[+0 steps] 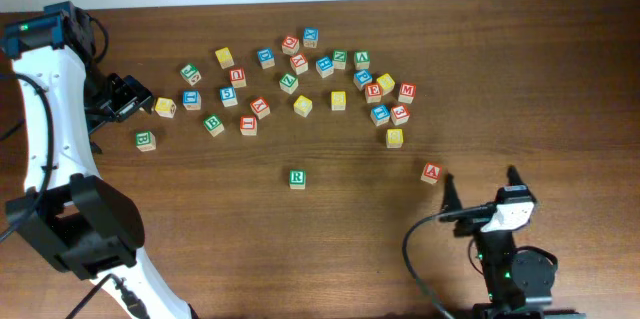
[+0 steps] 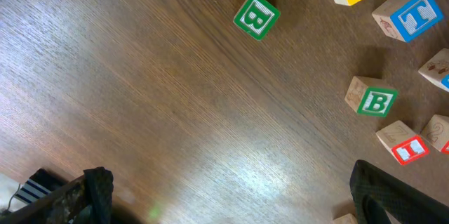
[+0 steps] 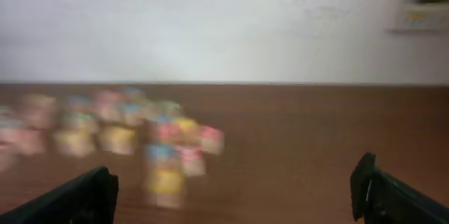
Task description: Spell out RSS
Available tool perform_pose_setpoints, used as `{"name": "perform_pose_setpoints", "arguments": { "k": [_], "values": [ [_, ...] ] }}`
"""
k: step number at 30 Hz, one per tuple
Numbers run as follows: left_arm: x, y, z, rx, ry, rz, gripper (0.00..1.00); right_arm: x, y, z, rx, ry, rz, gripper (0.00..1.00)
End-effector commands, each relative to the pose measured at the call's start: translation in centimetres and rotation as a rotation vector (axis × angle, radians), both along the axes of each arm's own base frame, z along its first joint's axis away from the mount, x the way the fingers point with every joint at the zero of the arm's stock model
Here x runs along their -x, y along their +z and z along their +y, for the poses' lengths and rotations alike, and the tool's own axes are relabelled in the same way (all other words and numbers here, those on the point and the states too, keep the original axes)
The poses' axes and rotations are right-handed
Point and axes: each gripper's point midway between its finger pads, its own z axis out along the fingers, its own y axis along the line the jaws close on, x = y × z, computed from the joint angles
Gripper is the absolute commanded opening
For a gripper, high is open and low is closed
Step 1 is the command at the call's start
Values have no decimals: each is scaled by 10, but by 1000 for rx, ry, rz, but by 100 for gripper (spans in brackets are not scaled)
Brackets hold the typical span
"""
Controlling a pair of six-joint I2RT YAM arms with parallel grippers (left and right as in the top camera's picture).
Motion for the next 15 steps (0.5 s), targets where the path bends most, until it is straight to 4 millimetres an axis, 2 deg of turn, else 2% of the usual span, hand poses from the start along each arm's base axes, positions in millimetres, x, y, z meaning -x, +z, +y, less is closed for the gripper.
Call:
{"name": "perform_pose_setpoints", "arguments": {
  "k": [1, 3, 5, 7, 9, 10, 12, 13, 14, 15],
  "values": [
    [2, 1, 5, -15, 9, 3, 99, 42, 7, 87, -282, 565, 100, 98],
    [2, 1, 5, -15, 9, 3, 99, 46, 29, 90, -343, 607, 46, 98],
    [2, 1, 5, -15, 9, 3, 99, 56, 74, 89, -383, 643, -122, 98],
    [2, 1, 5, -15, 10, 3, 99, 83, 121, 89, -428, 726, -304, 98],
    [2, 1, 5, -15, 9, 3, 99, 99, 143, 88, -416, 754, -415, 98],
    [2, 1, 5, -15, 9, 3, 99, 110, 173, 79, -419, 719, -525, 98],
    [2, 1, 5, -15, 9, 3, 99, 123, 209, 67, -407, 657, -646, 98],
    [2, 1, 5, -15, 9, 3, 99, 131, 234, 64, -346, 615, -705, 98],
    [2, 1, 5, -15, 9, 3, 99, 130, 248, 64, -300, 588, -706, 99],
    [2, 1, 5, -15, 9, 3, 99, 119, 257, 65, -249, 543, -652, 98]
  ]
}}
